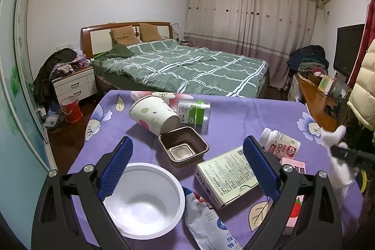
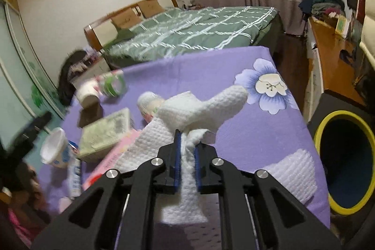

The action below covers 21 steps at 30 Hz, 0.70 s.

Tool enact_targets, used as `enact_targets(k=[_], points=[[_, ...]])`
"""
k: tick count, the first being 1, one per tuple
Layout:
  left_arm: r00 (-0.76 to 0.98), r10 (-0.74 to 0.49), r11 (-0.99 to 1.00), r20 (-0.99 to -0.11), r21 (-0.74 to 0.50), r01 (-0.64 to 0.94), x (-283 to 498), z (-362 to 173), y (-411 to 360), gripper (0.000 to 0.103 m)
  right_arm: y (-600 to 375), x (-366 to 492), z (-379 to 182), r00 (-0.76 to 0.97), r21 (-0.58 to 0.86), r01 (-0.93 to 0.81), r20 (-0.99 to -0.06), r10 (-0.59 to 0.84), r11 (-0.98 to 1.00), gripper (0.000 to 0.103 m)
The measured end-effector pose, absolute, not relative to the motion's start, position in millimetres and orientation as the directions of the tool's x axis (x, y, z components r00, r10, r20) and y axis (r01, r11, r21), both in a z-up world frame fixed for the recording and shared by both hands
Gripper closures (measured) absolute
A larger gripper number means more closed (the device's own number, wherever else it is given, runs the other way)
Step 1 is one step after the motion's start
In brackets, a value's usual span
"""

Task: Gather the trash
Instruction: 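Carry the paper towel to the yellow bin and open the right gripper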

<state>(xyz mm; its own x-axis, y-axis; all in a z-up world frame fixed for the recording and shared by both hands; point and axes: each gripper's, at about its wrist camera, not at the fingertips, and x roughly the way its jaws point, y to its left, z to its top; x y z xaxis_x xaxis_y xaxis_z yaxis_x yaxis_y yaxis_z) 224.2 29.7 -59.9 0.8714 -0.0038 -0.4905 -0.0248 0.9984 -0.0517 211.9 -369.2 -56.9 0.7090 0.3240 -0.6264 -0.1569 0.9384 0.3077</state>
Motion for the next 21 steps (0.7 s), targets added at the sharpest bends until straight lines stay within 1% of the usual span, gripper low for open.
enact_targets(k=[5, 9, 14, 21], points=[[0.872, -0.004, 0.999, -0.489, -0.042, -0.019, 224, -61, 28, 0.009, -357, 206, -27, 0.735, 0.297, -0.234, -0.570, 0.369, 0.926, 0.093], [0.870, -0.010, 0.999, -0.493, -0.049, -0.016, 224, -61, 28, 0.009, -358, 201, -9, 0.769, 0.277, -0.234, -0.534, 0.352, 0.932, 0.093], [0.871, -0.021, 0.999, -0.491, -0.049, -0.003, 223, -60, 26, 0.009, -389, 194, -10, 0.803, 0.244, -0.121, -0.546, 0.239, 0.962, 0.093], [0.873, -0.031, 0.999, -0.487, -0.049, 0.008, 221, -60, 24, 0.009, -468, 188, -41, 0.799, 0.243, 0.137, -0.601, 0.038, 0.960, 0.093]])
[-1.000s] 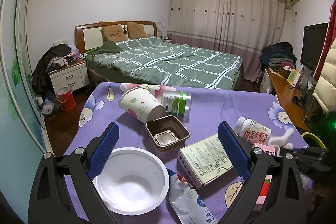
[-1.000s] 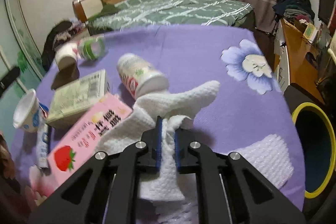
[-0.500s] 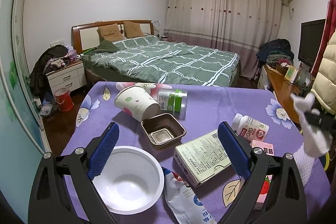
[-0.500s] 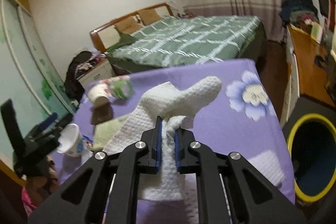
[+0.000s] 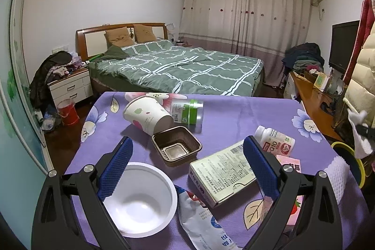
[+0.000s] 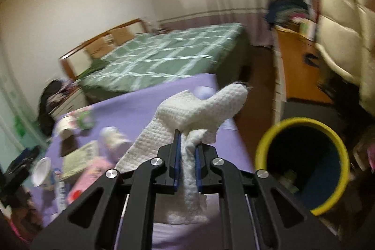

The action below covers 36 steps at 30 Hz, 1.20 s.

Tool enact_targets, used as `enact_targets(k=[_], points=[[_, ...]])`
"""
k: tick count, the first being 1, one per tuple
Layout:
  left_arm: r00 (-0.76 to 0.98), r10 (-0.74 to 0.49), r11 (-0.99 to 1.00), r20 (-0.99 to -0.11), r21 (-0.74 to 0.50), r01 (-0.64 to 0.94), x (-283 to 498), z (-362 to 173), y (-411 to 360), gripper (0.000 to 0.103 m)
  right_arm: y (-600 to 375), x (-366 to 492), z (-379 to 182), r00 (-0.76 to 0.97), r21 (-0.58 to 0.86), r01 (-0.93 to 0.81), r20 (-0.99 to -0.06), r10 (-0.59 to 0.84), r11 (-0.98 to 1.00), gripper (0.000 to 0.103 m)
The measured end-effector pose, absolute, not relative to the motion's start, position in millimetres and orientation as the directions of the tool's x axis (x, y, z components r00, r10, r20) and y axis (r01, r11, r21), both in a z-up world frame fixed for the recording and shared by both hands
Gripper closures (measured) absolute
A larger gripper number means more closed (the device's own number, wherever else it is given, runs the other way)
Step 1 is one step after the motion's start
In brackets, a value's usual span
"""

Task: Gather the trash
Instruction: 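Carry the paper towel to the yellow bin and open the right gripper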

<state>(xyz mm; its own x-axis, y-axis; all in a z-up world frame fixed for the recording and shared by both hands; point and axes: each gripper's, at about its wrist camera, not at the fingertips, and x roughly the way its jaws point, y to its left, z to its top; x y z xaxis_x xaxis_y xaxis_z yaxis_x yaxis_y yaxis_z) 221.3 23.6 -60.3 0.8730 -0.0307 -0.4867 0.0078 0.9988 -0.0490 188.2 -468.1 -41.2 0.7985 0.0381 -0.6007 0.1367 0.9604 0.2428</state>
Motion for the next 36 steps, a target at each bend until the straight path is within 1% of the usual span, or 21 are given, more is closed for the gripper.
enact_targets(k=[6, 12, 18, 20, 22, 26, 29, 32, 36], points=[[0.880, -0.051, 0.998, -0.473, -0.047, 0.033, 219, -60, 20, 0.009, -519, 181, -70, 0.753, 0.181, 0.335, -0.642, -0.147, 0.925, 0.092], [0.878, -0.068, 0.998, -0.474, -0.028, 0.062, 219, -61, 11, 0.009, -550, 181, -95, 0.691, 0.138, 0.454, -0.678, -0.250, 0.880, 0.091], [0.871, -0.082, 0.996, -0.485, -0.017, 0.084, 220, -64, 4, 0.009, -561, 183, -105, 0.650, 0.117, 0.514, -0.700, -0.297, 0.850, 0.088], [0.869, -0.086, 0.996, -0.487, -0.016, 0.090, 220, -65, 3, 0.009, -564, 184, -106, 0.642, 0.119, 0.527, -0.705, -0.303, 0.841, 0.081], [0.867, -0.093, 0.995, -0.489, -0.014, 0.099, 220, -66, 1, 0.009, -565, 183, -106, 0.640, 0.124, 0.534, -0.705, -0.304, 0.836, 0.076], [0.861, -0.116, 0.992, -0.496, -0.017, 0.124, 220, -67, -2, 0.009, -562, 180, -104, 0.655, 0.145, 0.528, -0.697, -0.292, 0.837, 0.075], [0.852, -0.138, 0.988, -0.504, -0.011, 0.153, 219, -69, -9, 0.009, -549, 177, -99, 0.679, 0.164, 0.503, -0.682, -0.271, 0.848, 0.069], [0.833, -0.188, 0.978, -0.520, -0.020, 0.208, 218, -71, -18, 0.009, -533, 173, -97, 0.701, 0.169, 0.474, -0.666, -0.254, 0.864, 0.067], [0.776, -0.279, 0.951, -0.565, -0.052, 0.305, 219, -77, -31, 0.009, -511, 171, -99, 0.714, 0.139, 0.441, -0.653, -0.252, 0.887, 0.063]])
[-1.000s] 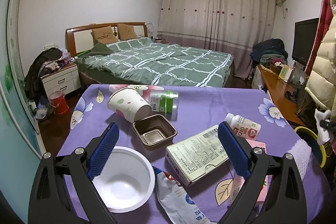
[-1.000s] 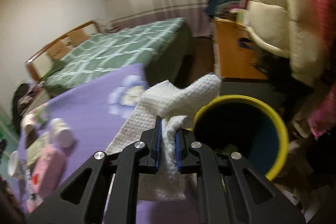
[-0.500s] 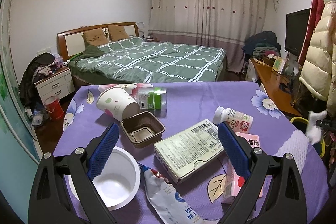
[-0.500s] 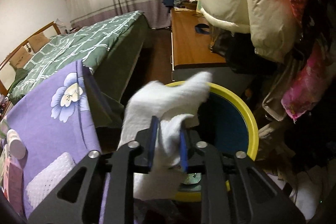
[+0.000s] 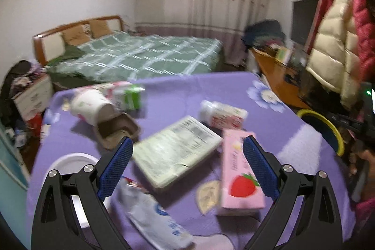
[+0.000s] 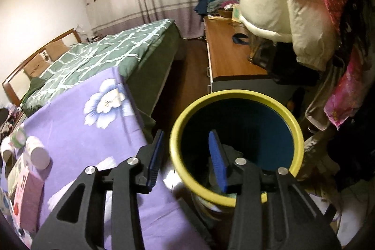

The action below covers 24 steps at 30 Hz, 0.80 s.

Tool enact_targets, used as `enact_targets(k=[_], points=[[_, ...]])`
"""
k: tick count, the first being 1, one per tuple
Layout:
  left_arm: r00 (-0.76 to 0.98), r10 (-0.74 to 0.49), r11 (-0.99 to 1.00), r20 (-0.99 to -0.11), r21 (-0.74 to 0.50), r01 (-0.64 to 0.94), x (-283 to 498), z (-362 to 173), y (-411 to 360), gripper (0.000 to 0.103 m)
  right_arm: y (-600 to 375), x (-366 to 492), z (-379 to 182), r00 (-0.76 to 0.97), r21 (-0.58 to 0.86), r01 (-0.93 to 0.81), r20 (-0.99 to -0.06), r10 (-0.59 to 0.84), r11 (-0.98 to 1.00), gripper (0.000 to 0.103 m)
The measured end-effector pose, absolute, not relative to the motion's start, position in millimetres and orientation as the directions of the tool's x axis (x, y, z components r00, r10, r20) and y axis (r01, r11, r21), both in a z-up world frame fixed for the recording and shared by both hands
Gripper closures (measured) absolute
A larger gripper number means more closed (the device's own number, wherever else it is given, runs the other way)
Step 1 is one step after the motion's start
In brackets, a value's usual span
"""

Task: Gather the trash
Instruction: 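Carry the paper towel to the yellow bin and open the right gripper, then grasp the pink strawberry milk carton with the left gripper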

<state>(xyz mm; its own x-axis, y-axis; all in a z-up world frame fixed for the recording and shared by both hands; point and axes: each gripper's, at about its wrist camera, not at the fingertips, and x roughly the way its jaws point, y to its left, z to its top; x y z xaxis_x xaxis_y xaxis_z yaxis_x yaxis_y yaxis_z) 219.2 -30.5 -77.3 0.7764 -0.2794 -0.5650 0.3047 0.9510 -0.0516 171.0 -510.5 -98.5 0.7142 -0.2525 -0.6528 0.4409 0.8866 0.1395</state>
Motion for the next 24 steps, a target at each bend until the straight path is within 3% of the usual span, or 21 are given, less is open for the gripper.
enact_targets(k=[15, 20, 24], points=[[0.568, -0.344, 0.876, -0.748, -0.037, 0.481, 227, -124, -85, 0.010, -507, 170, -96, 0.715, 0.141, 0.439, -0.652, -0.251, 0.887, 0.062], [0.521, -0.333, 0.868, -0.786, -0.041, 0.494, 230, -136, -92, 0.029, -509, 171, -98, 0.716, 0.157, 0.437, -0.657, -0.237, 0.885, 0.062], [0.511, -0.339, 0.866, -0.790, -0.049, 0.498, 231, -140, -92, 0.053, -510, 171, -99, 0.718, 0.165, 0.435, -0.657, -0.230, 0.885, 0.062]])
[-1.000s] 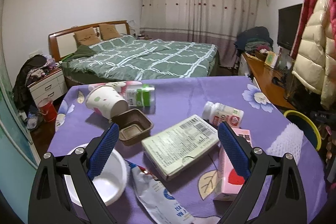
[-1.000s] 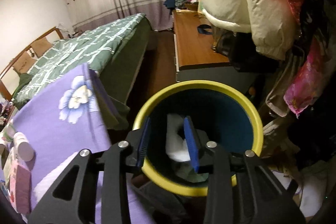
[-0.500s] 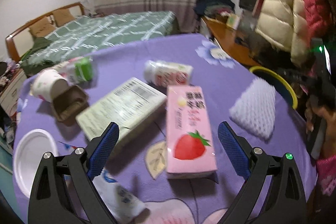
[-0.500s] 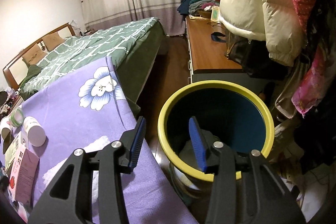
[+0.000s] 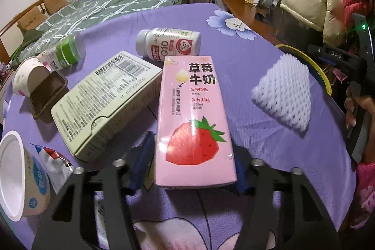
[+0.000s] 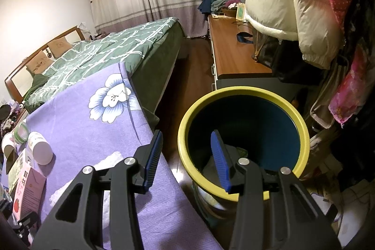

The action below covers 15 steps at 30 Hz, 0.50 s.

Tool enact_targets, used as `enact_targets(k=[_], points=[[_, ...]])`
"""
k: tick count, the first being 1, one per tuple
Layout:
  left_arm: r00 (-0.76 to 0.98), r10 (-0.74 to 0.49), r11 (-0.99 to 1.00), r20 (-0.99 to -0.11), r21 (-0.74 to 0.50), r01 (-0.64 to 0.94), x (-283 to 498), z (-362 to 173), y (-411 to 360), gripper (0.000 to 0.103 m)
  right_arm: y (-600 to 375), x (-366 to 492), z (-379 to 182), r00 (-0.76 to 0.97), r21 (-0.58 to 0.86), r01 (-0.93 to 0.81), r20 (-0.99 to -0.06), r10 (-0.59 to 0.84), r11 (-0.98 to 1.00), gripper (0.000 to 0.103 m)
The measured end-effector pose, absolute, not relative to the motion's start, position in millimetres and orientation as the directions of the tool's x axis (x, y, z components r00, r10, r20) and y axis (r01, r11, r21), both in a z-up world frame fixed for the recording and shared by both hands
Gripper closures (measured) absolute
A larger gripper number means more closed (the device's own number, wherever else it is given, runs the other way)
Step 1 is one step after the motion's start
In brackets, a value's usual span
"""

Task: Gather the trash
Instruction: 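Grasp the pink strawberry milk carton with the left gripper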

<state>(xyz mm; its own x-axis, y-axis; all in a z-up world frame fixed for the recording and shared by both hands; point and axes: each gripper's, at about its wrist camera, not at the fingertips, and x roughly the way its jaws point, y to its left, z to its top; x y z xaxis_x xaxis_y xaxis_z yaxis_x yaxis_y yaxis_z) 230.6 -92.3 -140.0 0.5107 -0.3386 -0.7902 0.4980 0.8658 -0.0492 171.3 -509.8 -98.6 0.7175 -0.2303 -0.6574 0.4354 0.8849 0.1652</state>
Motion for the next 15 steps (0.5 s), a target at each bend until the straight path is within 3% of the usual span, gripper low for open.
enact_targets(k=[15], points=[[0.531, -0.400, 0.845, -0.747, -0.076, 0.529, 210, -102, -119, 0.053, -527, 135, -80, 0.762, 0.178, 0.400, -0.610, -0.218, 0.899, 0.062]])
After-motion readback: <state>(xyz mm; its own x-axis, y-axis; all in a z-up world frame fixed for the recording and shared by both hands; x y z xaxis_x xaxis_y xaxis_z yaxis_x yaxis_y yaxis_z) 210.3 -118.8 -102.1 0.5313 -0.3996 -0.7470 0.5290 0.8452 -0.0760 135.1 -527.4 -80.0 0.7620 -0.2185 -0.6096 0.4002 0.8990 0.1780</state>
